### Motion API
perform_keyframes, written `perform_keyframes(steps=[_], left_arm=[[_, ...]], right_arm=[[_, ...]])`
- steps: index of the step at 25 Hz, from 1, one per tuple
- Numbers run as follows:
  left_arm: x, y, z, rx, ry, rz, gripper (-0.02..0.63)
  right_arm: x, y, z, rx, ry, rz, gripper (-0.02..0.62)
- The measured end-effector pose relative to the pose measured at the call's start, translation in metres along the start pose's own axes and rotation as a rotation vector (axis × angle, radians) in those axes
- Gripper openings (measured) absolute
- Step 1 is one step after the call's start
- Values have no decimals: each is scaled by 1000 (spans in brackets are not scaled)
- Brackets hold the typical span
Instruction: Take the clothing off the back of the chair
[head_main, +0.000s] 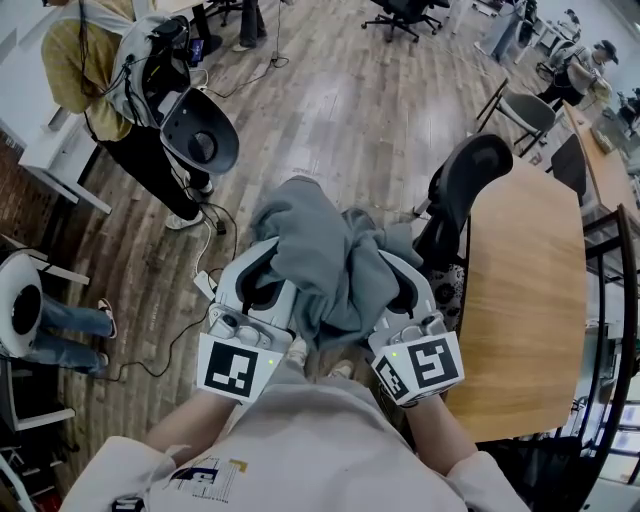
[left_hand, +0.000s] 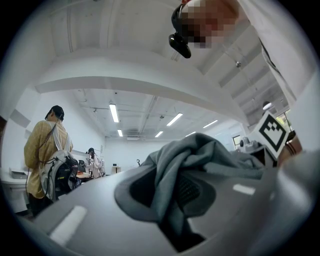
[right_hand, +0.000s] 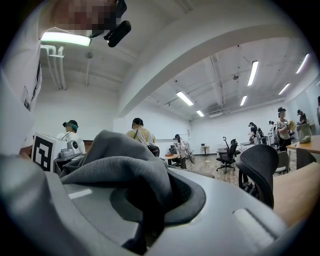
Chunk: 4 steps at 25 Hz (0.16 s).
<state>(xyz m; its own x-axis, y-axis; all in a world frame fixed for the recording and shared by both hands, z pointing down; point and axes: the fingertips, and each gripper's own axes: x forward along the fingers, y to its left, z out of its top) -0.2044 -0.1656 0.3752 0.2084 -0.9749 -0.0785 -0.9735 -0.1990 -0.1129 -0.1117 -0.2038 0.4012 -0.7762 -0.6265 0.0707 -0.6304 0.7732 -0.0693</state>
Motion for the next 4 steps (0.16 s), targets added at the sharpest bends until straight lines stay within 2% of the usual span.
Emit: perform_keyframes(steps=[4], left_arm=[[-1,8,-4,-9,-2,0,61]], right_arm=[[7,4,-3,-6,2,-2,29]])
